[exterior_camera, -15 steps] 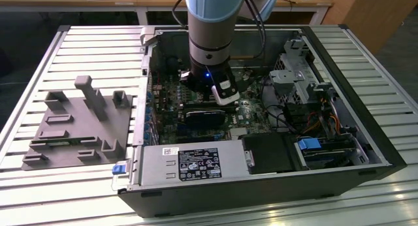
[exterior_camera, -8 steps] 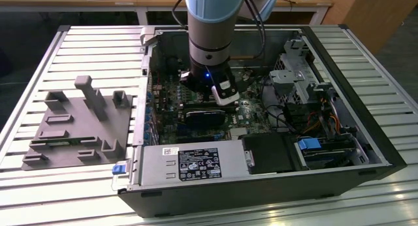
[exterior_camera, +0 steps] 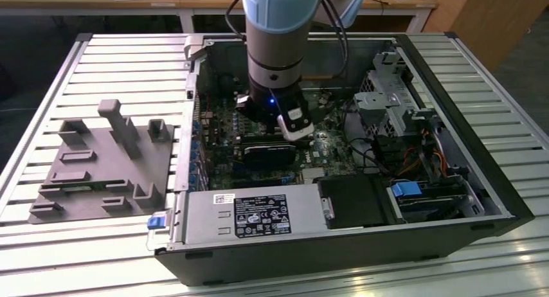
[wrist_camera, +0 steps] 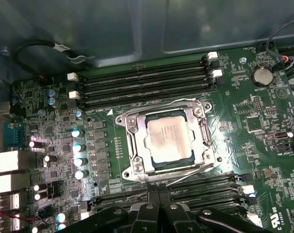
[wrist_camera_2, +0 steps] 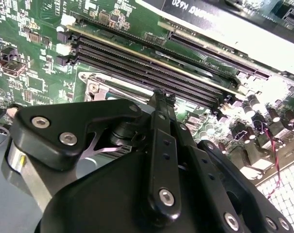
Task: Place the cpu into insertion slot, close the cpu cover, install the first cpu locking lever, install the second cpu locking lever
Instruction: 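Install the second cpu locking lever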
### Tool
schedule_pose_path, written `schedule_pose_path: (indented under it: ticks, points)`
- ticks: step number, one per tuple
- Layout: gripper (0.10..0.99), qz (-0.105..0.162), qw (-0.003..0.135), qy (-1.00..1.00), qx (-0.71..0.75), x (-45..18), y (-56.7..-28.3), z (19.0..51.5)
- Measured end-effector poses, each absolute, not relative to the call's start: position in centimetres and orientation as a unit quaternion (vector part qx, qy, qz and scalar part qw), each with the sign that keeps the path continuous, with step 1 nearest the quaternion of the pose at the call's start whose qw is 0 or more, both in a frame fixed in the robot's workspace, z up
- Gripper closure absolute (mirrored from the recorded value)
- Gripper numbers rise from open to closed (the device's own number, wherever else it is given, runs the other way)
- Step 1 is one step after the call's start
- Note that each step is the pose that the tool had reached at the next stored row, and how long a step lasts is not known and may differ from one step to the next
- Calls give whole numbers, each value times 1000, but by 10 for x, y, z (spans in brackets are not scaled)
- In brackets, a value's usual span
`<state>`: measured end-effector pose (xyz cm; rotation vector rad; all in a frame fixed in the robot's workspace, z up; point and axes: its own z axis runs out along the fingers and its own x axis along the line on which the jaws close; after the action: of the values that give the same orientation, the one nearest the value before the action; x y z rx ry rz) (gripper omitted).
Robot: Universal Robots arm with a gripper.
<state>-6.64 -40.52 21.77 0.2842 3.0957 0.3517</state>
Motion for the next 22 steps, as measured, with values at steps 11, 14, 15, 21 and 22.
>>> schedule_pose_path:
  ticks: [11,14,15,21,22]
  points:
    - [984,141,4,986,91,-75,-410,210]
    - [984,147,3,985,91,-78,-410,207]
    - [984,149,3,985,91,-78,-410,206]
    - [984,177,1,980,91,-80,-414,204]
    - [984,181,0,979,91,-80,-416,203]
